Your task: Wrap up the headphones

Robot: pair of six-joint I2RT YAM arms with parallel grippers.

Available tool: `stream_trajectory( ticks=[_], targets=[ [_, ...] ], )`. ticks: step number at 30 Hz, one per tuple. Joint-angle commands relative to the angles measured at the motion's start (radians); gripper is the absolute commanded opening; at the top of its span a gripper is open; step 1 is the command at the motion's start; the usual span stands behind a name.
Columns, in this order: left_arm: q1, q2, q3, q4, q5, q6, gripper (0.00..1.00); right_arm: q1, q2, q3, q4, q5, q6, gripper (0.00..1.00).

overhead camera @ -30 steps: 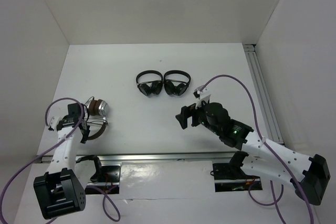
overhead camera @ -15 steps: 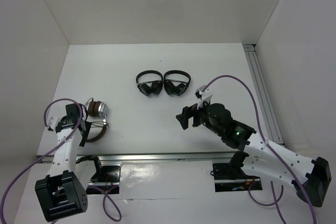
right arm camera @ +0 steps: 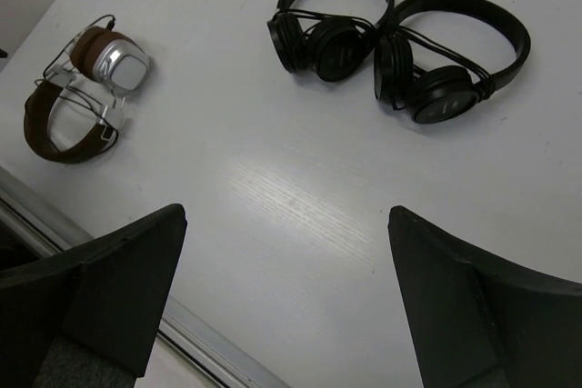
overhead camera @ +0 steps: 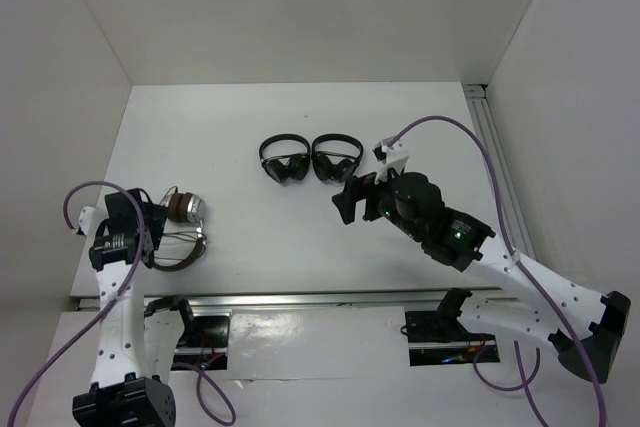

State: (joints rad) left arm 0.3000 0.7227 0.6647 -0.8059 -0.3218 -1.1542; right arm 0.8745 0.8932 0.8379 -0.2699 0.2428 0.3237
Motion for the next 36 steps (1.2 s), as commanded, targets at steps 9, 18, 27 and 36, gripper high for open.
stream_trajectory(
  ticks=[9, 18, 27, 36],
  targets=[
    [0.007, -0.120, 0.306, -0.056, 0.251, 0.394, 1.00, 0.015, -0.037, 0.228, -0.299, 0.144, 0.041, 0.99],
    [-0.168, -0.333, 0.507, -0.261, 0.132, 0.577, 1.00, 0.015, -0.265, 0.306, -0.497, 0.027, 0.118, 0.99],
    [-0.210, -0.488, 0.380, -0.317, 0.265, 0.541, 1.00, -0.106, -0.485, 0.426, -0.742, -0.007, 0.126, 0.99],
    [-0.222, -0.534, 0.380, -0.317, 0.239, 0.530, 1.00, -0.236, -0.484, 0.448, -0.858, 0.003, 0.060, 0.99]
  ],
)
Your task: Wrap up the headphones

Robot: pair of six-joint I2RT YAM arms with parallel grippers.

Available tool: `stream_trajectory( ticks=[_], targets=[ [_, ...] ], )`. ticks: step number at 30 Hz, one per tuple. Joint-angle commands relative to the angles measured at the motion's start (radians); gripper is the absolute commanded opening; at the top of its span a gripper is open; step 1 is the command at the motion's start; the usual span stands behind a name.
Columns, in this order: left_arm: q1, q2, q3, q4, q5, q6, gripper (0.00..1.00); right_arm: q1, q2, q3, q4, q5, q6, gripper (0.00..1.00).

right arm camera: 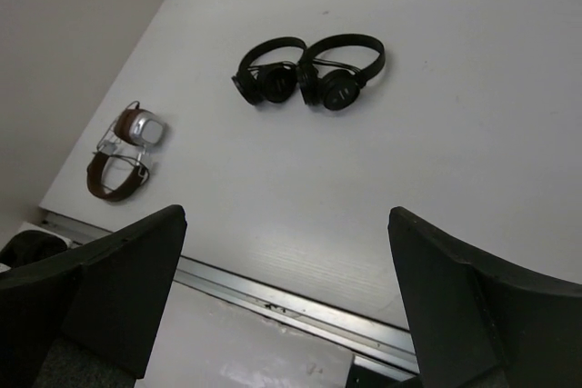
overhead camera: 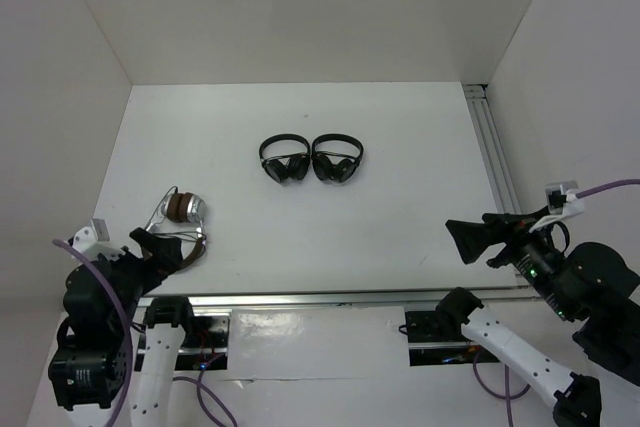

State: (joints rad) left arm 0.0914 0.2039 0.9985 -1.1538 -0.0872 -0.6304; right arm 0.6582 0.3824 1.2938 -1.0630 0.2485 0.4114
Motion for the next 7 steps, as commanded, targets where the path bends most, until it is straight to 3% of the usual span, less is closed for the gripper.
stream_trajectory(
  ticks=[1, 7],
  targets=[
    [-0.013, -0.005, 0.046, 0.020, -0.017, 0.006, 1.00, -0.020, 0.018, -0.008, -0.064, -0.003, -0.028, 0.99],
    [-0.067, -0.004, 0.081, 0.011, -0.074, -0.006, 1.00, -0.020, 0.018, -0.019, -0.077, 0.008, -0.028, 0.99]
  ],
)
